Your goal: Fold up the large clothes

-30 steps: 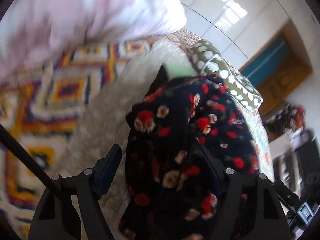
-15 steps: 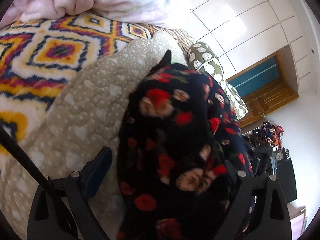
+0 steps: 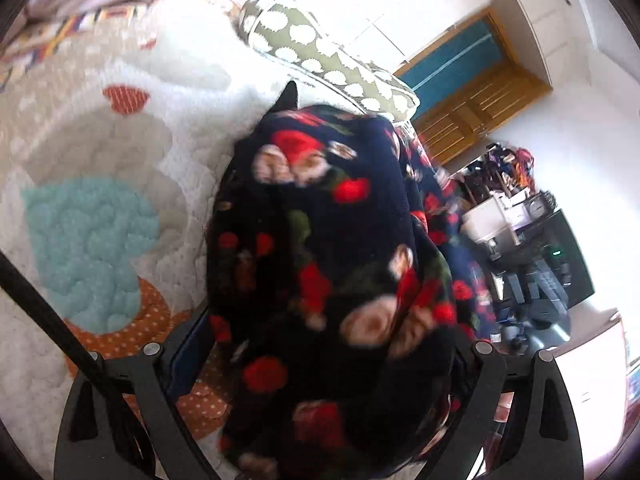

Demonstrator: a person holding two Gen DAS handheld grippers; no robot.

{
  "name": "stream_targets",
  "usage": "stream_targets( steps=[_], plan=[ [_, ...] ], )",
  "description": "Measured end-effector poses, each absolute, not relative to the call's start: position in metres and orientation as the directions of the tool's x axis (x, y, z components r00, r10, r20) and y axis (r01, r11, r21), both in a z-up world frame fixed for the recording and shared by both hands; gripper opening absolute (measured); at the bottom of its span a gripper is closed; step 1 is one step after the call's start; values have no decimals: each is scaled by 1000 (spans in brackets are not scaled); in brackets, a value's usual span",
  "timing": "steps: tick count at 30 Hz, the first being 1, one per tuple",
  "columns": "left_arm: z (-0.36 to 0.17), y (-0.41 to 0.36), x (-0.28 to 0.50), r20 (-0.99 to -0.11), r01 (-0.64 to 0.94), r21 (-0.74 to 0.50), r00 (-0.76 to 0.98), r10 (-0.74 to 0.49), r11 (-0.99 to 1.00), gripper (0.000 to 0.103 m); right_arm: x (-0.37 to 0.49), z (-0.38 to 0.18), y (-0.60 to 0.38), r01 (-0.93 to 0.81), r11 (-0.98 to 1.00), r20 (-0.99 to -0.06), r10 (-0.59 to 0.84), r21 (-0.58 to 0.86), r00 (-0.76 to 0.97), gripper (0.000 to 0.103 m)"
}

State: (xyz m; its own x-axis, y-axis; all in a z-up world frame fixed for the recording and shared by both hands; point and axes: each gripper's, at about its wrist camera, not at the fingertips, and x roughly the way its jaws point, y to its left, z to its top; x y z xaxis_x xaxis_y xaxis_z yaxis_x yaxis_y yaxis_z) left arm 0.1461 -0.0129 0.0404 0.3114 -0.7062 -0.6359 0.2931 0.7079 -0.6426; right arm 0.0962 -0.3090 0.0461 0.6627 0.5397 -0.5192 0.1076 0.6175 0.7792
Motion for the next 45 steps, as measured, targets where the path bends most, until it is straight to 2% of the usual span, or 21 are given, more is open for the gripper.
stream_targets(
  steps=[1, 3, 6, 10, 13, 16, 20, 22, 23, 24, 26, 29, 32, 35, 37, 40, 41, 42, 45],
  plan=[
    [45, -12, 144, -631, 304, -643, 309, -711, 703, 93, 90, 37, -316, 151, 629, -550, 507, 763, 664, 73],
    [62, -1, 135, -622, 341, -616, 343, -704, 710, 93, 81, 31, -325, 187, 613, -547, 474, 768, 690, 79],
    [81, 24, 124, -621, 368, -543, 430, -656, 755, 93, 67, 47, -328, 216, 638, -565, 414, 740, 714, 79],
    [77, 61, 127, -686, 253, -433, 530, -499, 865, 94, 42, 106, -308, 223, 815, -639, 219, 536, 737, 79],
    [68, 90, 128, -725, 143, -362, 578, -374, 921, 94, 38, 147, -269, 166, 888, -638, 168, 430, 751, 79],
    [65, 106, 133, -727, 115, -364, 586, -359, 924, 94, 58, 165, -214, 58, 912, -642, 239, 406, 729, 79],
    [72, 118, 125, -718, 122, -317, 617, -322, 941, 94, 91, 168, -131, -40, 983, -716, 159, 181, 679, 78],
    [72, 118, 126, -714, 121, -274, 639, -286, 954, 94, 114, 161, -84, -93, 996, -766, 50, -13, 641, 68],
    [72, 120, 126, -714, 117, -254, 647, -268, 960, 94, 121, 155, -69, -109, 991, -784, 3, -82, 620, 43],
    [73, 120, 125, -714, 113, -247, 651, -259, 962, 94, 134, 143, -53, -126, 982, -818, -45, -142, 573, 23],
    [74, 123, 126, -715, 113, -259, 646, -268, 959, 94, 151, 118, -43, -137, 975, -868, -86, -173, 488, 22],
    [72, 130, 131, -723, 105, -286, 629, -287, 952, 94, 177, 88, -49, -65, 947, -875, -263, -315, 406, 17],
    [72, 137, 133, -724, 95, -297, 627, -288, 950, 94, 201, 74, -56, 53, 866, -799, -480, -497, 363, 17],
    [74, 144, 134, -720, 78, -303, 635, -282, 950, 94, 214, 61, -48, 51, 828, -778, -543, -558, 315, 20],
    [75, 148, 135, -718, 65, -309, 639, -278, 949, 94, 216, 50, -34, -3, 771, -733, -603, -636, 314, 21],
    [75, 155, 136, -718, 50, -329, 636, -284, 943, 94, 206, 66, -18, -29, 773, -722, -578, -634, 381, 24],
    [76, 157, 136, -716, 47, -333, 637, -285, 942, 94, 200, 80, -14, -12, 802, -731, -538, -597, 421, 29],
    [76, 159, 136, -715, 43, -335, 639, -284, 941, 94, 186, 100, -14, 6, 857, -748, -454, -516, 485, 36],
    [77, 166, 138, -714, 20, -344, 643, -276, 939, 94, 152, 137, -7, -20, 944, -765, -255, -330, 591, 38]
  ],
)
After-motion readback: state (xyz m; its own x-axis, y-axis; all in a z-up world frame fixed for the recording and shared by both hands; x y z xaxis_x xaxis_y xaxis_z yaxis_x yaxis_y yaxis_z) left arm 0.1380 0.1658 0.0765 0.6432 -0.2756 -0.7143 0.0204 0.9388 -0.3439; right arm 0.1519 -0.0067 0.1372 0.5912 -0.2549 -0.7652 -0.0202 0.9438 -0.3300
